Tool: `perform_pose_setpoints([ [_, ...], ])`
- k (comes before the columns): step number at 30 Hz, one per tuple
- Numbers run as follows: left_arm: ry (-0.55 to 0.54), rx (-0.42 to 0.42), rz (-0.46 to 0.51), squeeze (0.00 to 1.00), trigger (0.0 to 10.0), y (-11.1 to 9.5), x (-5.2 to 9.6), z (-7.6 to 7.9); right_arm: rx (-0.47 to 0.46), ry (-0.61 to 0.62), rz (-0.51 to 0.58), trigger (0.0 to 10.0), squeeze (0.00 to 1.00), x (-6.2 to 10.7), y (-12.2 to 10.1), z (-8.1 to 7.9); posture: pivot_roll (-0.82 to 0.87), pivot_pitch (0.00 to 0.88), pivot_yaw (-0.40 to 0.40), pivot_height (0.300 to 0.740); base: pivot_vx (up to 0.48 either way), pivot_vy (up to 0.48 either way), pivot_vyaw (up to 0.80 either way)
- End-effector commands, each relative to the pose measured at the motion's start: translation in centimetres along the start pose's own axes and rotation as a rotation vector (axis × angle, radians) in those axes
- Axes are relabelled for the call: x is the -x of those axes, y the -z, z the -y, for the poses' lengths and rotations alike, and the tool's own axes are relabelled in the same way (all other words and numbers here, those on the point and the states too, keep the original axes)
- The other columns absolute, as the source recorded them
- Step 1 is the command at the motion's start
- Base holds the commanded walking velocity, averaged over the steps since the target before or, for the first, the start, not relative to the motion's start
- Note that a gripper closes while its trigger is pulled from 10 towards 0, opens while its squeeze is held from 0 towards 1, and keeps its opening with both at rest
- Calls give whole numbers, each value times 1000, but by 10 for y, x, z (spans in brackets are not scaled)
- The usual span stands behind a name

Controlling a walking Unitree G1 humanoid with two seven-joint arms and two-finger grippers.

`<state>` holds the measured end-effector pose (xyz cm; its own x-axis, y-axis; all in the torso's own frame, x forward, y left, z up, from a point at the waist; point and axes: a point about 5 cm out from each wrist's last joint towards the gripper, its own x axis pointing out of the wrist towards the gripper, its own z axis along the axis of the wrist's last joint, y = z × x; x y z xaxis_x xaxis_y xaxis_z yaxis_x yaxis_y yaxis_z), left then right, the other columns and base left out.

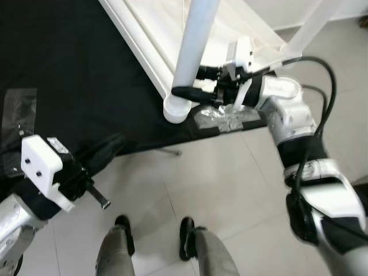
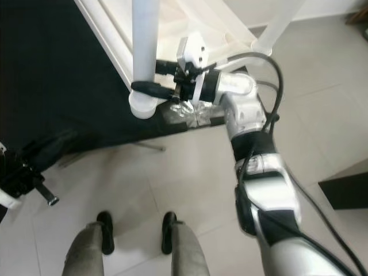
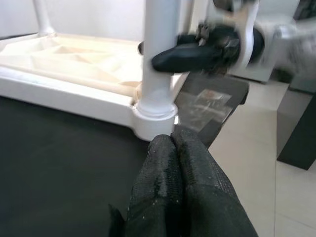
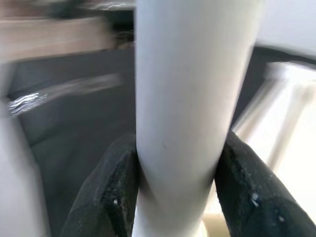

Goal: Building children table

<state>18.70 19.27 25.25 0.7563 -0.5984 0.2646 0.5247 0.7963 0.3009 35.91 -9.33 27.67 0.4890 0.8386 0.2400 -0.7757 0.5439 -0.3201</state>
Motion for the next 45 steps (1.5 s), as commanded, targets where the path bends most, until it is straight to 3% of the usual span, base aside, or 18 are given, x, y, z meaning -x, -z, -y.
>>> perform_pose_setpoints([
  [1,3,9,-6,0,10000,3,1,2,-67,391,-197,0,0,22,43,-20,62,418,-190,740,0,0,0],
  [4,9,9,-4,0,10000,3,0,1,-98,514,-238,0,0,28,57,-59,71,416,-167,740,0,0,0],
  [7,12,12,-2,0,10000,4,-2,0,-121,487,-209,0,0,19,55,-73,65,398,-155,740,0,0,0],
  [14,20,19,1,0,10000,7,-4,1,-116,472,-193,0,0,13,52,-69,66,387,-155,740,0,0,0],
  [15,23,19,2,0,10000,7,-4,2,-119,469,-193,10000,0,11,49,-69,66,379,-153,740,0,0,0],
  [17,23,19,2,0,10000,7,-4,2,-119,469,-193,10000,0,11,49,-69,66,379,-153,740,0,0,0],
  [18,25,18,3,0,10000,8,-5,2,-121,465,-180,10000,231,10,45,-62,66,373,-153,740,0,0,0],
  [19,25,18,3,0,10000,8,-5,2,-121,465,-180,10000,231,10,45,-62,66,373,-153,740,0,0,0],
  [20,27,17,4,0,10000,8,-5,2,-129,450,-143,10000,1000,7,36,-55,67,370,-156,740,0,0,0],
  [24,27,18,5,0,10000,9,-6,3,-114,306,-34,10000,1000,-1,12,-42,66,366,-157,740,0,0,0],
  [25,28,20,6,0,10000,9,-6,4,-97,198,7,10000,353,-3,1,-40,68,364,-160,740,0,0,0],
  [26,28,20,6,0,10000,9,-6,4,-97,198,7,10000,353,-3,1,-40,68,364,-160,740,0,0,0],
  [27,28,21,7,0,10000,10,-7,5,-65,74,36,10000,0,-5,-8,-37,69,363,-160,740,0,0,0],
  [31,27,19,11,0,10000,9,-7,6,36,-335,-13,10000,0,-1,-22,-24,76,360,-170,740,0,0,0],
  [41,23,12,8,0,10000,8,-5,6,2,-477,-43,10000,0,-13,-28,-3,89,372,-176,740,0,0,0],
  [42,24,12,7,0,10000,8,-5,6,-16,-504,-39,2549,0,-14,-29,-2,90,375,-177,740,0,0,0],
  [43,24,12,6,0,10000,7,-5,6,-28,-522,-42,0,0,-16,-29,-1,91,376,-179,740,0,0,0],
  [45,23,11,3,0,10000,7,-4,7,-38,-533,-48,0,0,-19,-27,1,93,381,-181,740,0,0,0],
])
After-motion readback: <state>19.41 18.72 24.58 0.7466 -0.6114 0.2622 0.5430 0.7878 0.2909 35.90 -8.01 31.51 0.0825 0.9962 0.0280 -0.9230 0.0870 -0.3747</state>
